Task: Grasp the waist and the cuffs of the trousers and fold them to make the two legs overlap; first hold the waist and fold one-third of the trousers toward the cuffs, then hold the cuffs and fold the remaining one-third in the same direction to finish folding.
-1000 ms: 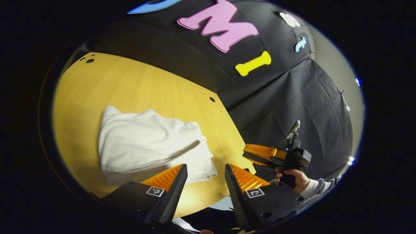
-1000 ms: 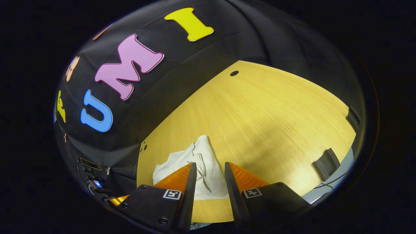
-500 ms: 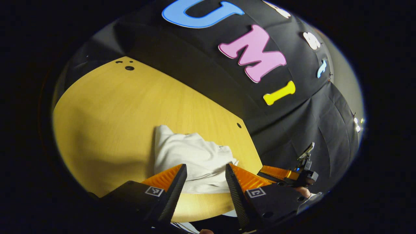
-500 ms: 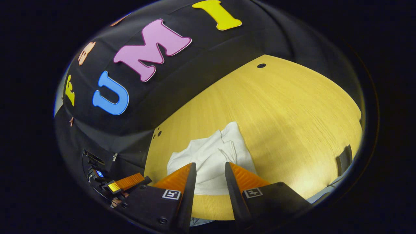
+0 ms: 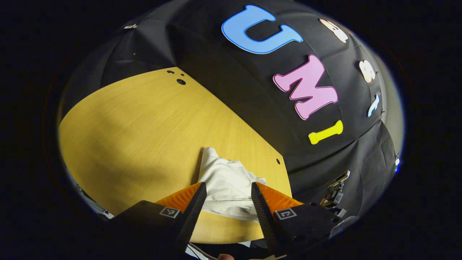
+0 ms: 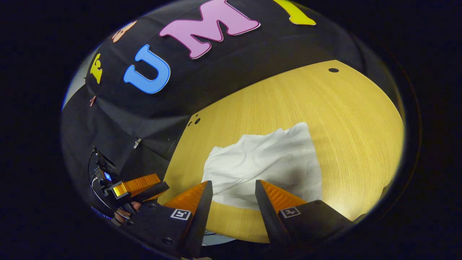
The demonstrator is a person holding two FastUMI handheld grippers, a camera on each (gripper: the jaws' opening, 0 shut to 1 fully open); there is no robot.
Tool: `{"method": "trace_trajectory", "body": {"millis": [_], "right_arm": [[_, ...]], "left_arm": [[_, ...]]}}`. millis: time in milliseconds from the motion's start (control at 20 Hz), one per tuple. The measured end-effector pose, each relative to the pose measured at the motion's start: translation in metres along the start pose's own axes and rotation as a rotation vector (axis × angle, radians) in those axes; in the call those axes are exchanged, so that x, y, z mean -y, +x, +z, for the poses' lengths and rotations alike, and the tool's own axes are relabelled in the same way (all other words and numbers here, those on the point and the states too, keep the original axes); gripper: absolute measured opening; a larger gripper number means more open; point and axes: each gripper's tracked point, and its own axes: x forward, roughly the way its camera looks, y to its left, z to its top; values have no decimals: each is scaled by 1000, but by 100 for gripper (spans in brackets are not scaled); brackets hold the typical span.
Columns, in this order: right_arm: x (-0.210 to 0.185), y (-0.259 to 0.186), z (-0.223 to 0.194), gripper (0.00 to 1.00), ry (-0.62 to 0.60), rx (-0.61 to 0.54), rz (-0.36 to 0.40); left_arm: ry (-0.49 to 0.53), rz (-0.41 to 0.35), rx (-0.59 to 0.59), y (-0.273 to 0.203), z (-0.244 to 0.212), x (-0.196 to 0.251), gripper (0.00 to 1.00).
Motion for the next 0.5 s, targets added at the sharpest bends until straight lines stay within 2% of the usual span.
{"method": "trace_trajectory", "body": {"millis": [200,500], "right_arm": [[-4,6,-10,74,-12,-81,16],[10,-14,-2,74,-31,-32,-2]], "left_arm": [[5,29,4,-9,-17,5,81],[5,23,-21,-7,-37,7,81]]}}
